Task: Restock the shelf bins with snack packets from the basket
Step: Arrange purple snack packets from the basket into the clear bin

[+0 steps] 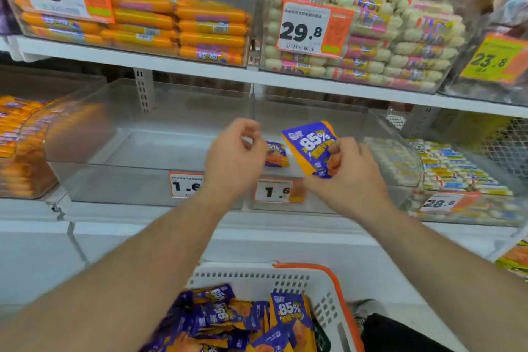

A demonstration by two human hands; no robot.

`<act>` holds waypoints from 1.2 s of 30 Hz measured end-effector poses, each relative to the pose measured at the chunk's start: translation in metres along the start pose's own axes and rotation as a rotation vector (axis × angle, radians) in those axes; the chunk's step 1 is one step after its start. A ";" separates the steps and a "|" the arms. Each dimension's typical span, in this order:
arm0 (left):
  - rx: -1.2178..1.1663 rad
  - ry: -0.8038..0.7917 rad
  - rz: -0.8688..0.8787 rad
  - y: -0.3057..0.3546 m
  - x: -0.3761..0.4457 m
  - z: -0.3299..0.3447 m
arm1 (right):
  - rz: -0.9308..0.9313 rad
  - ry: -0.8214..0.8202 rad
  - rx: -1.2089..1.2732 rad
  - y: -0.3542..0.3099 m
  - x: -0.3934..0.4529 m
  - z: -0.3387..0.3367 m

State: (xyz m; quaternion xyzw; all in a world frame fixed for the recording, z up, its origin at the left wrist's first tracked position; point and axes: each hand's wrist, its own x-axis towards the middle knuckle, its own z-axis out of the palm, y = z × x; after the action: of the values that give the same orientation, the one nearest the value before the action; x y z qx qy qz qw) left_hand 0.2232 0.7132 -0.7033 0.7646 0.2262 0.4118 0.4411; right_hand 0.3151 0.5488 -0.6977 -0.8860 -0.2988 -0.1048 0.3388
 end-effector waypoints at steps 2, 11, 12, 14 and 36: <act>0.179 -0.007 0.006 -0.001 0.035 0.003 | 0.134 -0.118 -0.073 0.005 0.034 -0.005; 0.235 -0.129 -0.201 -0.033 0.086 0.040 | 0.353 -0.508 -0.354 0.055 0.141 0.065; 0.113 -0.114 -0.241 -0.038 0.085 0.042 | 0.350 -0.525 -0.361 0.058 0.148 0.073; -0.063 -0.078 -0.280 -0.044 0.083 0.044 | 0.331 -0.555 -0.395 0.063 0.161 0.088; -0.036 0.007 -0.185 -0.045 0.077 0.047 | -0.035 -0.658 -0.743 0.070 0.187 0.107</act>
State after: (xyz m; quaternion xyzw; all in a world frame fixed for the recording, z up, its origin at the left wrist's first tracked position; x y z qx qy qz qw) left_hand 0.3056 0.7673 -0.7214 0.7310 0.2901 0.3759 0.4901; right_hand 0.5051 0.6637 -0.7427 -0.9278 -0.3471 0.0751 -0.1140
